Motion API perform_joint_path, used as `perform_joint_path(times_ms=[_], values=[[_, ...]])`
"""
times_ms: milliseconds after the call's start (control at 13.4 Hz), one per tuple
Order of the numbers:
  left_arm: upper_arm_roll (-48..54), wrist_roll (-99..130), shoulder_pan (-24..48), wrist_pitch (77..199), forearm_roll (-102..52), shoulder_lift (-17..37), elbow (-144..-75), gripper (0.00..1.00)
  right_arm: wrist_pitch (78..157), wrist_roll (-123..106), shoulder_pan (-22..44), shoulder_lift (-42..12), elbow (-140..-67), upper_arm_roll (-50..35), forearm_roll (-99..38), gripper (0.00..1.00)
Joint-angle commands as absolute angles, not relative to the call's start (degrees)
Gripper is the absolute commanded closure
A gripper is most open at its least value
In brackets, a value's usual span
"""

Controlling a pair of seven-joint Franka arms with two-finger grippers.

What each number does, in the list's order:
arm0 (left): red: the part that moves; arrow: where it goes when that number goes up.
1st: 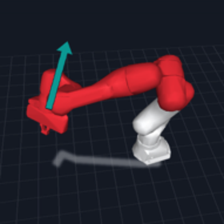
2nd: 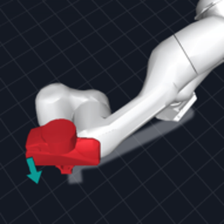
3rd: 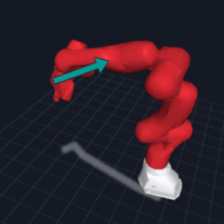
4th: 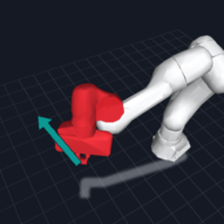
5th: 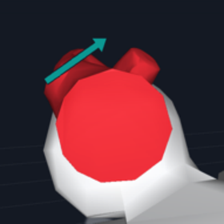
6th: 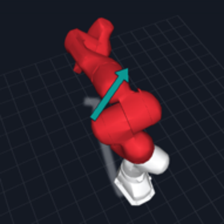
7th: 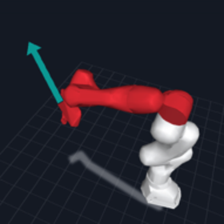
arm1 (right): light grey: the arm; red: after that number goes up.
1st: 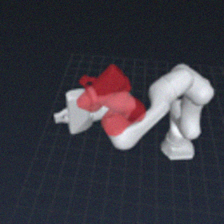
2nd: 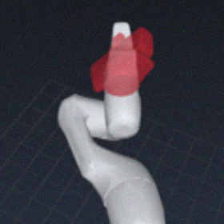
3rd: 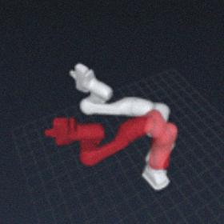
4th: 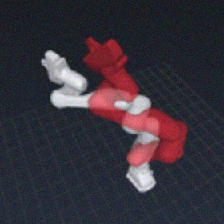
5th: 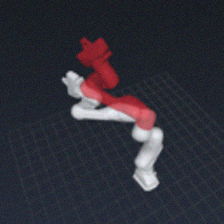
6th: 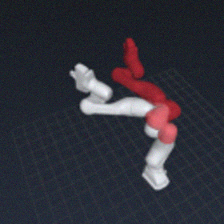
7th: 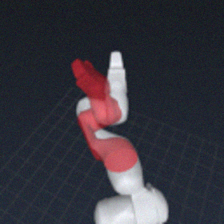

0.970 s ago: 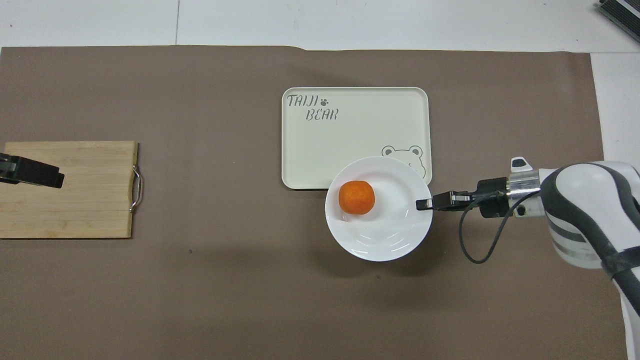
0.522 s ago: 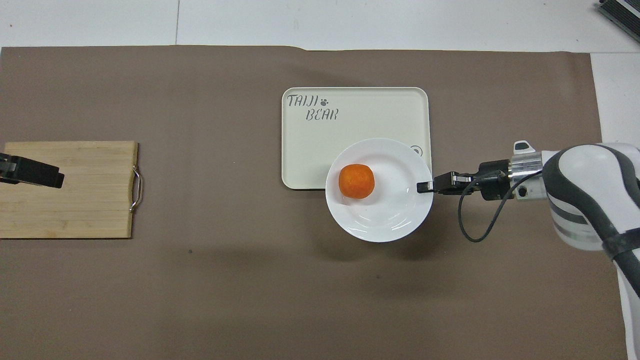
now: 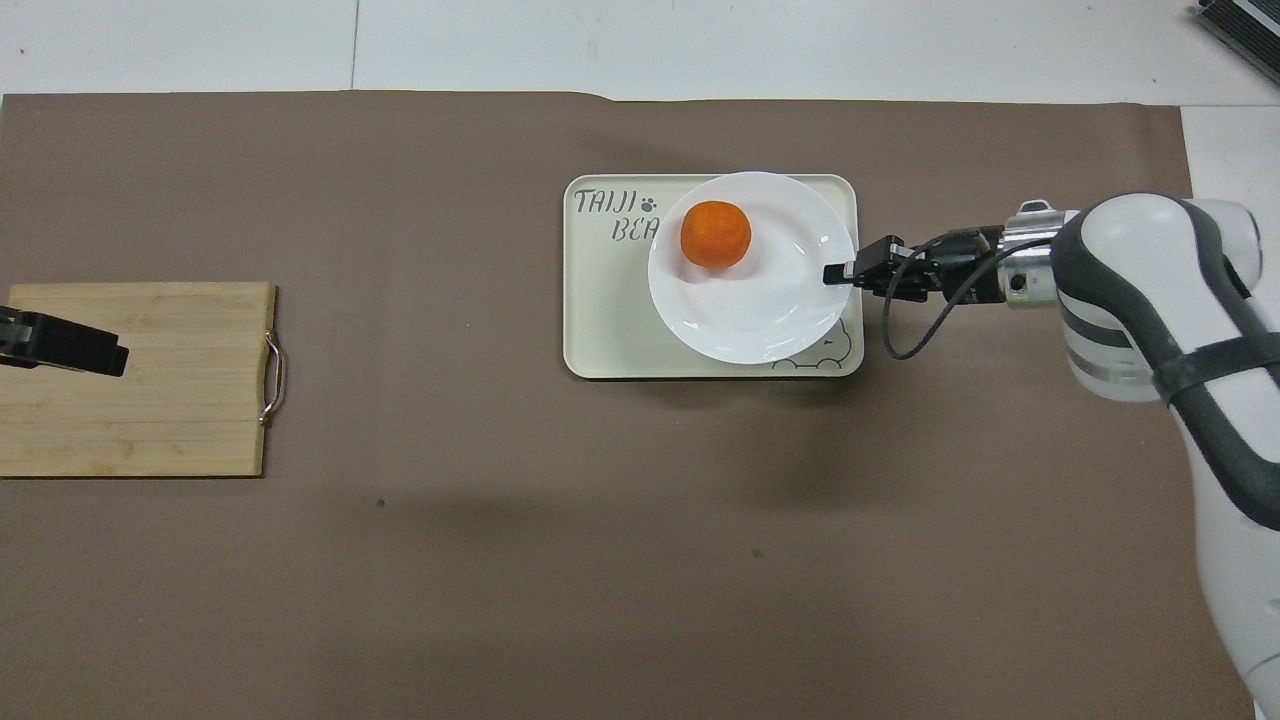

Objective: Place orange and plate with both arms
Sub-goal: 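Slide the plate with the right gripper onto the bear tray, then push the plate toward the tray center with the right gripper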

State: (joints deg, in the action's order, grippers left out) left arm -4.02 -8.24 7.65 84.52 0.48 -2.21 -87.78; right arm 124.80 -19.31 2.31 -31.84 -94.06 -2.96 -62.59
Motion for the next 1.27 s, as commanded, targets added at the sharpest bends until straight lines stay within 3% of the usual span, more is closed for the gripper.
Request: perform_joint_path(times_ms=[0,1194], values=[[-3.4,-7.8,7.2,84.6,1.5,-2.3,-87.5,0.0,125.7,-18.4,3.1,-32.9,-92.5,-3.7,-64.7,1.0],[-3.4,-7.9,7.3,84.6,1.5,-2.4,-87.5,0.0,122.3,-21.8,2.3,-30.8,-100.1,-3.2,-54.8,1.0]])
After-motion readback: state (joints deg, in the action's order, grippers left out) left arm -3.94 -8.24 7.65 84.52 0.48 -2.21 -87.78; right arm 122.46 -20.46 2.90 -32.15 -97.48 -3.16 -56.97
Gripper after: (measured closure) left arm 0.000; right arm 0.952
